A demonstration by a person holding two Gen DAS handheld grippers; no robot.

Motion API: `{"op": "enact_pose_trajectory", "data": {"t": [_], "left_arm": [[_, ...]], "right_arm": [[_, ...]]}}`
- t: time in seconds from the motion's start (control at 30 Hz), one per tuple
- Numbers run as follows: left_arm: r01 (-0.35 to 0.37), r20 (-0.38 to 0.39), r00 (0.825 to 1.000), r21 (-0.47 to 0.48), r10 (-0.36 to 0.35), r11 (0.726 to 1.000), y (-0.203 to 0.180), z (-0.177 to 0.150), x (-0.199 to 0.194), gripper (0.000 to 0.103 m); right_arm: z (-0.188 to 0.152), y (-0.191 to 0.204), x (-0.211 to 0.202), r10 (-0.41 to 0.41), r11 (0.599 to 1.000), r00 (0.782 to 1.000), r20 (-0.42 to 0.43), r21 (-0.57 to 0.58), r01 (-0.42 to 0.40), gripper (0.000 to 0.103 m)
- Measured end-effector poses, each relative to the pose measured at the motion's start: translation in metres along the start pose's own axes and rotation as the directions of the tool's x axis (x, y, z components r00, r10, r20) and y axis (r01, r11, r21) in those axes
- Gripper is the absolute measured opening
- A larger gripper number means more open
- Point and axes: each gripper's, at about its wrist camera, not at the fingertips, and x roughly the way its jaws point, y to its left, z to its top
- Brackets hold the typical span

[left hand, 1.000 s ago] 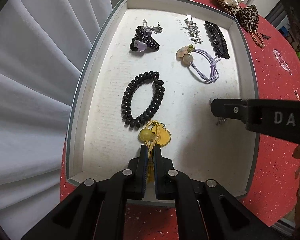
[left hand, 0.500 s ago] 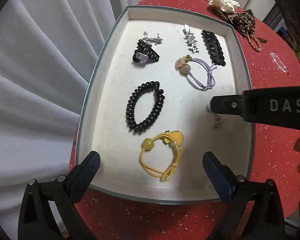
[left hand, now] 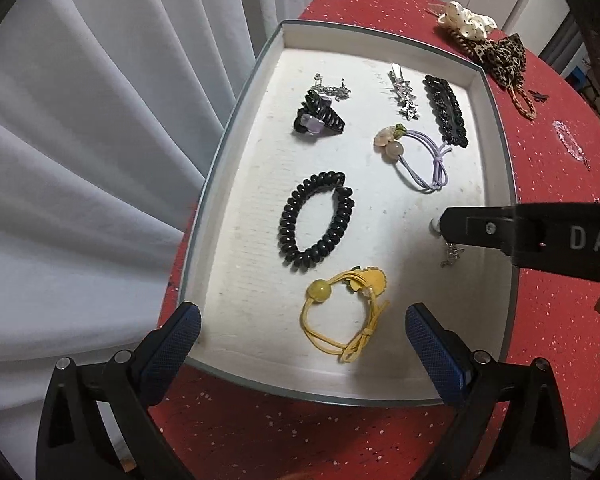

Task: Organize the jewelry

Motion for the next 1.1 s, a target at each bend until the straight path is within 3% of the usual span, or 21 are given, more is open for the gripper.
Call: {"op": "enact_pose_trajectory", "data": {"t": [0.63, 0.87, 1.0, 1.1], "left_arm": [[0.004, -0.015, 1.000, -0.028, -0.005, 1.000, -0.002, 0.002, -0.019, 0.102], [-0.007, -0.027, 1.000, -0.019, 0.007, 1.000, 0.003, -0.001, -0.024, 0.102], [-0.018, -0.004, 1.000, 0.002, 0.018, 1.000, 0.001, -0.002, -0.032, 0.102], [-0.034, 0.023, 0.999, 0.014, 0.033, 0.999, 0.000, -0.002, -0.040, 0.102]], "right_arm": [[-0.024, 0.015, -0.055, -0.036, 0.998, 0.998, 0.045, -0.056, 0.038, 0.079], [-0.025, 0.009, -0.055, -0.071, 0.995, 0.996, 0.046, -0.062, 0.074, 0.081], [-0.025, 0.012, -0.053, -0.107, 0.991, 0.992, 0.063, -0.071, 0.111, 0.103], [-0.027, 0.012, -0.055, -0.114, 0.990, 0.990, 0.078, -0.077, 0.120, 0.103]]}}
